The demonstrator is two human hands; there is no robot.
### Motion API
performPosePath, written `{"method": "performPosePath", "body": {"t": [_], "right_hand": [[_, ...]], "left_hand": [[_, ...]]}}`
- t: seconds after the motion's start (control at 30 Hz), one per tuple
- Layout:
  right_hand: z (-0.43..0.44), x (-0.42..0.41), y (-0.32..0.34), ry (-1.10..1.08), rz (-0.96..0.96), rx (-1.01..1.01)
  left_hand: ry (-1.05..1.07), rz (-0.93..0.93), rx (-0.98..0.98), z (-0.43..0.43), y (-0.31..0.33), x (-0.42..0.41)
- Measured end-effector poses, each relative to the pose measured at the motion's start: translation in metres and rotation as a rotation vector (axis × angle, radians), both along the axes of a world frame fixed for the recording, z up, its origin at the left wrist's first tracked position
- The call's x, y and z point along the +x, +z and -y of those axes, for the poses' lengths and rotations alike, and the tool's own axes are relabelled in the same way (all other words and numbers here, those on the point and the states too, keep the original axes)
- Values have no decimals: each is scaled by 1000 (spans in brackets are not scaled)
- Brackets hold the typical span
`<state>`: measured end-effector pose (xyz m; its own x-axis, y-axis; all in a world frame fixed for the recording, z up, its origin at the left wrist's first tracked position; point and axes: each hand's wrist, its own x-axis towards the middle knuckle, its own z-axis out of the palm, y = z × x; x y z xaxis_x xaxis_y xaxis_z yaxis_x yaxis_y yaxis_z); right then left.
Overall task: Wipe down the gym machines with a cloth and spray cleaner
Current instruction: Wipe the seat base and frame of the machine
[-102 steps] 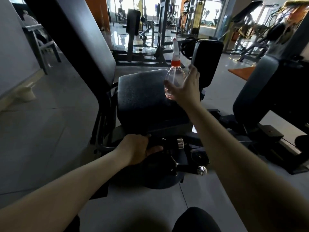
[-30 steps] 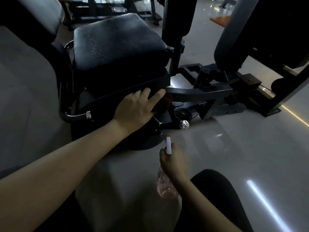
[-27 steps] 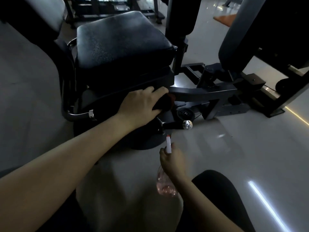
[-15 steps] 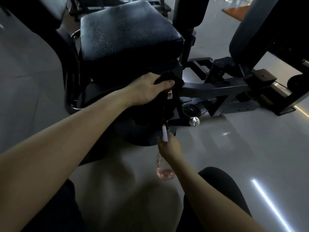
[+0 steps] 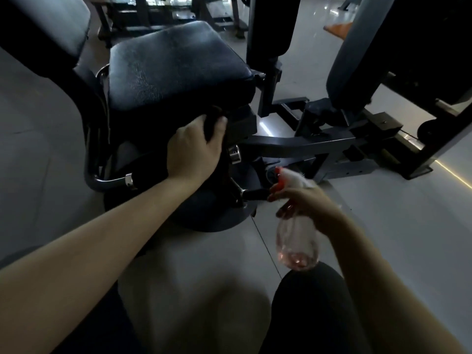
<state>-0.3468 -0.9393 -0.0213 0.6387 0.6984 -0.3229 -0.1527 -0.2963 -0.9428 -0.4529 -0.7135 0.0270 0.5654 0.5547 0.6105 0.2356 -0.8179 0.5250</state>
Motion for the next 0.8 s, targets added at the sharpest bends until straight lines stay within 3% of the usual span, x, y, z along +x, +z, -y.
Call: {"method": "performPosePath", "body": {"t": [0.07, 0.13, 0.27, 0.43, 0.63, 0.8], "right_hand": [[13, 26, 13, 43, -3, -40], [24, 48, 20, 120, 33, -140], [46, 81, 20, 350, 144, -370], [63, 108, 6, 499, 132, -499], [49, 131, -13, 470, 88, -410], [13, 144, -39, 485, 126, -498]], "left_hand": [[-29, -96, 258, 5, -6, 3], [-21, -122, 349, 5, -7, 3], [-15, -134, 345, 6, -6, 4], [8, -153, 350, 7, -6, 4], [22, -183, 355, 5, -8, 6], [26, -183, 343, 4, -9, 7]]}}
